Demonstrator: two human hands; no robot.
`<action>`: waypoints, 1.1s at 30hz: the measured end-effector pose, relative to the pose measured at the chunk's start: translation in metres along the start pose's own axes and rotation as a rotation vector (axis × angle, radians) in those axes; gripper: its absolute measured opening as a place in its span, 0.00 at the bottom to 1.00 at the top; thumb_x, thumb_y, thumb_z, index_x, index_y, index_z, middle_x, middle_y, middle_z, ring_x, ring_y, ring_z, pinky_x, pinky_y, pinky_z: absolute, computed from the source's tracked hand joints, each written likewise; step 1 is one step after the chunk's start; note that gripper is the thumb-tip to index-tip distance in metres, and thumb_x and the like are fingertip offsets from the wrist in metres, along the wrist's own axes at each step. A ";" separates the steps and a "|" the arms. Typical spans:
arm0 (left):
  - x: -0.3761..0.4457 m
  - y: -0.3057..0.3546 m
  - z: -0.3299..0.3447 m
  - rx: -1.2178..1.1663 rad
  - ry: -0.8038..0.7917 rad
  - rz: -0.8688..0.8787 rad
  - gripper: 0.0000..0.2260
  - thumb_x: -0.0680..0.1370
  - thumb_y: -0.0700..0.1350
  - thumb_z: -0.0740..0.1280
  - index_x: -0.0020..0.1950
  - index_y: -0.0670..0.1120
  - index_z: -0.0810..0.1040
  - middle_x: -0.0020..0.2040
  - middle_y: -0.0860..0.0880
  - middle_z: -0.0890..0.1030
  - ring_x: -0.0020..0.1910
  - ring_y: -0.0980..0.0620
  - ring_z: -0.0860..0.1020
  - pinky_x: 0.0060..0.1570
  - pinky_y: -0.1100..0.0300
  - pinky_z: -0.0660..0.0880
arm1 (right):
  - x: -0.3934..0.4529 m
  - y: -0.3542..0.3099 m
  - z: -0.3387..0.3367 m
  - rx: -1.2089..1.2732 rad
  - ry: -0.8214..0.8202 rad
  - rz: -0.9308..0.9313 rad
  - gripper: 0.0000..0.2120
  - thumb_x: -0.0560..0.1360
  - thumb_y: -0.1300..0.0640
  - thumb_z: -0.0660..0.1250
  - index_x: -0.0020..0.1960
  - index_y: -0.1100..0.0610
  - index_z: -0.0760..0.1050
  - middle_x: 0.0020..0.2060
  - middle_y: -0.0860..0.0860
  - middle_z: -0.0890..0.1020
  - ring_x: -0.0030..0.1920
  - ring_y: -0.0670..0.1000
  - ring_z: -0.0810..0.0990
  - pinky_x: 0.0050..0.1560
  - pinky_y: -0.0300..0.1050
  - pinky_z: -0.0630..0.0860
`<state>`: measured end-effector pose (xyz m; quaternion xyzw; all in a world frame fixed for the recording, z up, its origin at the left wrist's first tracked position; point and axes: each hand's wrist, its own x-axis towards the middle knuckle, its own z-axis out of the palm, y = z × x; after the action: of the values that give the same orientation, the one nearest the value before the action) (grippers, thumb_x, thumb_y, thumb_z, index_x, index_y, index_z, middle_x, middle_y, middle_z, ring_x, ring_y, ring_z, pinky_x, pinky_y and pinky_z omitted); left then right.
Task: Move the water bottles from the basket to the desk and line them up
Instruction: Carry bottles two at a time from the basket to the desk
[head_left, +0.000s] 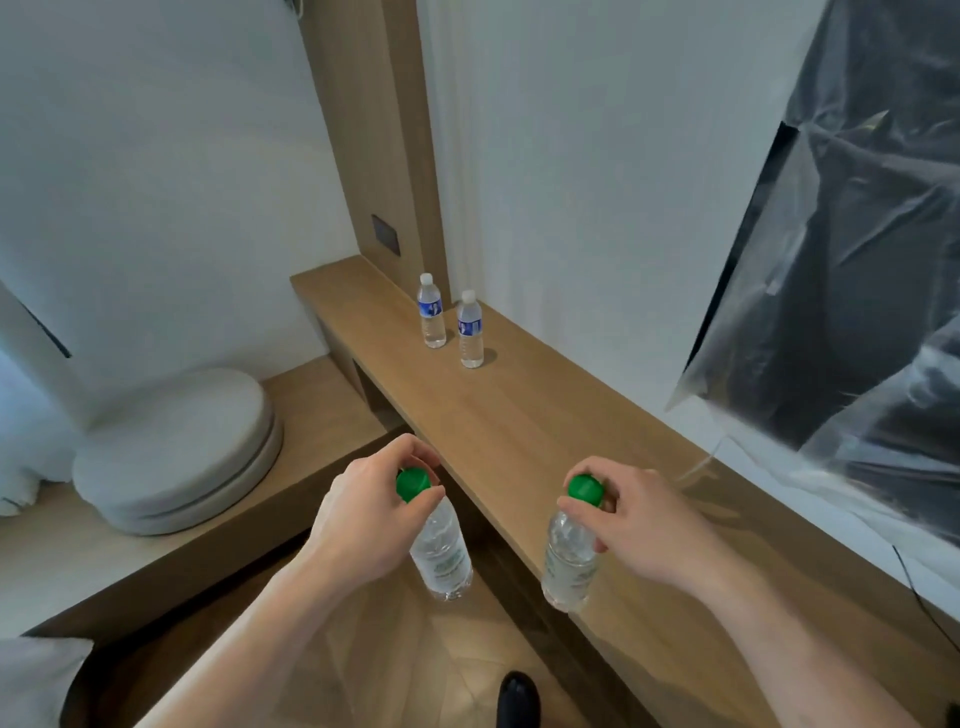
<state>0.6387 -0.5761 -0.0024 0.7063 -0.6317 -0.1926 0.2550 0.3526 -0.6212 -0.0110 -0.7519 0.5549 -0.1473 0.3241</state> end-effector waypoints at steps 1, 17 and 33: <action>0.018 -0.005 0.000 0.003 -0.004 -0.001 0.10 0.78 0.53 0.73 0.56 0.62 0.76 0.48 0.64 0.83 0.44 0.60 0.82 0.41 0.62 0.80 | 0.019 0.002 0.002 0.007 -0.005 0.003 0.07 0.81 0.38 0.68 0.51 0.40 0.77 0.43 0.44 0.84 0.42 0.48 0.86 0.42 0.52 0.85; 0.258 -0.086 0.006 0.032 -0.092 -0.039 0.09 0.79 0.53 0.72 0.57 0.62 0.76 0.50 0.63 0.82 0.40 0.59 0.83 0.42 0.63 0.80 | 0.251 0.007 0.007 0.002 -0.008 0.085 0.08 0.81 0.37 0.67 0.57 0.37 0.76 0.45 0.39 0.83 0.44 0.45 0.84 0.46 0.51 0.85; 0.481 -0.172 0.032 0.103 -0.357 0.168 0.09 0.78 0.52 0.72 0.55 0.60 0.75 0.53 0.65 0.81 0.52 0.57 0.81 0.52 0.52 0.80 | 0.423 -0.010 0.067 0.041 0.126 0.398 0.08 0.83 0.41 0.66 0.60 0.42 0.77 0.37 0.42 0.79 0.37 0.43 0.78 0.35 0.41 0.70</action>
<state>0.8180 -1.0437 -0.1073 0.6179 -0.7326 -0.2603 0.1176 0.5436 -0.9911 -0.1130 -0.6101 0.7085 -0.1386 0.3265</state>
